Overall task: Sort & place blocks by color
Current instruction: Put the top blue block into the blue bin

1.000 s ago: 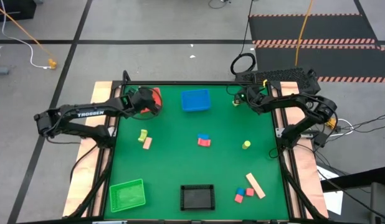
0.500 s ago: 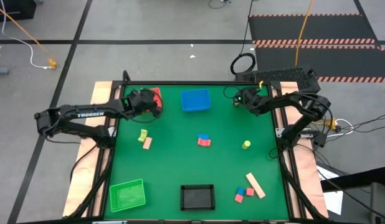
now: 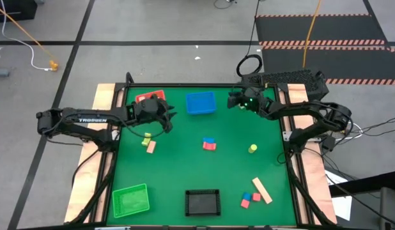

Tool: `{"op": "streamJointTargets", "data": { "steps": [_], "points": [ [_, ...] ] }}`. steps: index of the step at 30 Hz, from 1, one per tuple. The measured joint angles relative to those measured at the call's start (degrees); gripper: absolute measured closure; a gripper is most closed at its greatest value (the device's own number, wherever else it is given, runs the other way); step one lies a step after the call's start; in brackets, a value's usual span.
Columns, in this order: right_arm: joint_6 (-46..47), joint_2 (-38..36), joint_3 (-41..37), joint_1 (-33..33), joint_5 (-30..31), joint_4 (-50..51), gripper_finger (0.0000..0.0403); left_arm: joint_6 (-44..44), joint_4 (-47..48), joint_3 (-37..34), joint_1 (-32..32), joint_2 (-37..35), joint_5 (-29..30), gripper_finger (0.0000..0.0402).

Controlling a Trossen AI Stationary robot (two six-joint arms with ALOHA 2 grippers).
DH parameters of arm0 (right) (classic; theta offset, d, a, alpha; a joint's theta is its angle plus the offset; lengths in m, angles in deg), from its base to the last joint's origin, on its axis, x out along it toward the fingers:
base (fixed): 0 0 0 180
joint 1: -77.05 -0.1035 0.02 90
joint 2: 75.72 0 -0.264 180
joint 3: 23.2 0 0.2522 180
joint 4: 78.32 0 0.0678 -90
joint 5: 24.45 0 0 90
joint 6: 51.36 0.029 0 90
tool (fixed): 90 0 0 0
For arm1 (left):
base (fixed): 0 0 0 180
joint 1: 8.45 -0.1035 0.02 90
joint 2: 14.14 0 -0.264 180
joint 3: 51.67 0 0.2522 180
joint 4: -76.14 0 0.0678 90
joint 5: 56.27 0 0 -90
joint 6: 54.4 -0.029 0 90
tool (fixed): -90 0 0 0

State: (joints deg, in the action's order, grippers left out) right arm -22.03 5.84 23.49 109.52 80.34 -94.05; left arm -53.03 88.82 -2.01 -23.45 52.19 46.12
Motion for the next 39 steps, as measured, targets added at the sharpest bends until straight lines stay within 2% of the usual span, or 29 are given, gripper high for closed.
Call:
{"op": "streamJointTargets", "data": {
  "steps": [5,16,24,32,34,39],
  "points": [
    [-0.7,0.4,0.0,-3.5,-5.9,-10.3,0.0285,-3.1,-5.6,0.0,2.6,0.0,-0.8,0.0265],
    [-1.8,10.3,0.9,-8.9,-6.0,-25.7,0.0285,-2.6,-11.2,0.0,5.1,0.0,-0.8,0.0265],
    [-5.3,19.5,9.2,-9.0,-6.8,-22.6,0.0285,-0.9,-11.1,0.0,6.9,0.0,-0.8,0.0265],
    [-9.1,22.7,13.3,-8.3,-7.3,-17.5,0.0281,-0.4,-10.7,0.0,8.7,0.0,-0.6,0.0265],
    [-10.4,22.7,13.3,-8.3,-7.4,-17.4,0.0248,-0.4,-10.7,0.0,8.9,0.0,-0.4,0.0265],
    [-11.2,22.7,13.3,-8.6,-7.6,-17.7,0.013,-0.4,-10.7,0.0,9.0,0.0,-0.4,0.0265]
  ]
}}
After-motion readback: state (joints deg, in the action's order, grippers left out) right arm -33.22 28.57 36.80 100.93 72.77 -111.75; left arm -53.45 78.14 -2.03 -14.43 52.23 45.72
